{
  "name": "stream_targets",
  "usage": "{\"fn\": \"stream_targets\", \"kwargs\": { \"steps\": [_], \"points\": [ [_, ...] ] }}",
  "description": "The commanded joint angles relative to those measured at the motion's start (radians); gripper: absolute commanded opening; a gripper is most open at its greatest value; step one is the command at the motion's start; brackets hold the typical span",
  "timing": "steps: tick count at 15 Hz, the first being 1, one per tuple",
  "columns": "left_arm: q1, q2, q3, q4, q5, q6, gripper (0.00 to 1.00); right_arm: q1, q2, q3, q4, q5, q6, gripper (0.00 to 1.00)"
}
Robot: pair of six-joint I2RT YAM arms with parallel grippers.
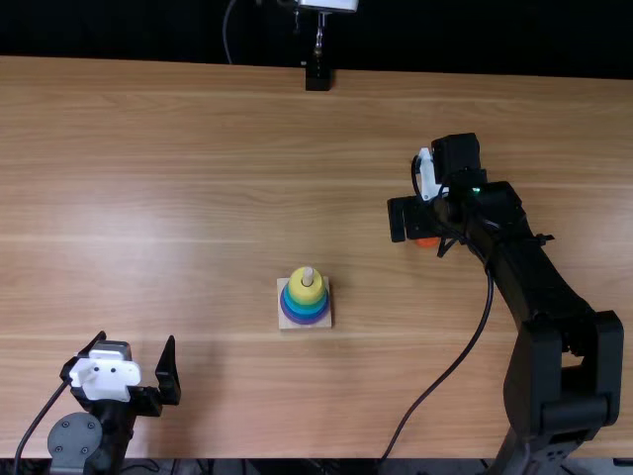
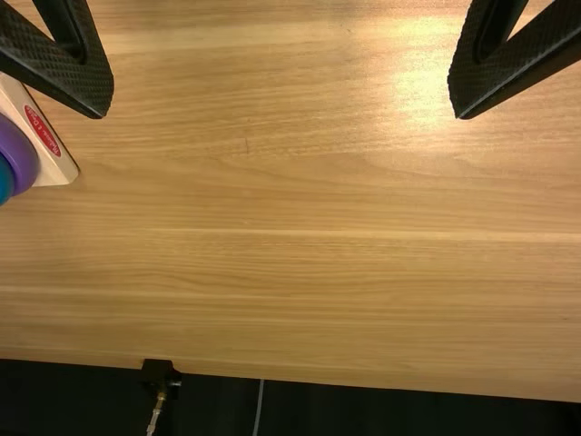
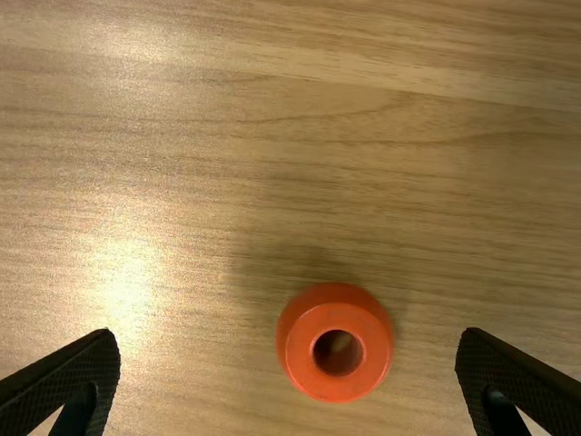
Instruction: Build the Hanoi tower: stack the rings onto the peg from bottom to top in this color order: purple, dark blue, light blue, dark green, light green, yellow, orange.
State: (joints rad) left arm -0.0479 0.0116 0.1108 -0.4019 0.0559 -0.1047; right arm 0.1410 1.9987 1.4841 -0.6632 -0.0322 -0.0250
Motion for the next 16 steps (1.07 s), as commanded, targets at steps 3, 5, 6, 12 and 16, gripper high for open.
{"fn": "stream_targets", "kwargs": {
  "steps": [3,5,6,12,16],
  "points": [
    [0.003,-0.012,-0.111,-0.079,0.005,0.011,1.0,-0.018,0.045,-0.016,-0.013,0.01,0.005,1.0],
    [0.003,-0.012,-0.111,-0.079,0.005,0.011,1.0,-0.018,0.046,-0.024,-0.013,0.01,0.005,1.0],
    [0.003,-0.012,-0.111,-0.079,0.005,0.011,1.0,-0.018,0.052,-0.025,-0.013,0.01,0.003,1.0],
    [0.003,-0.012,-0.111,-0.079,0.005,0.011,1.0,-0.017,0.068,-0.028,-0.036,0.01,0.003,1.0],
    [0.003,-0.012,-0.111,-0.079,0.005,0.011,1.0,-0.017,0.074,-0.028,-0.03,0.01,0.003,1.0]
  ]
}}
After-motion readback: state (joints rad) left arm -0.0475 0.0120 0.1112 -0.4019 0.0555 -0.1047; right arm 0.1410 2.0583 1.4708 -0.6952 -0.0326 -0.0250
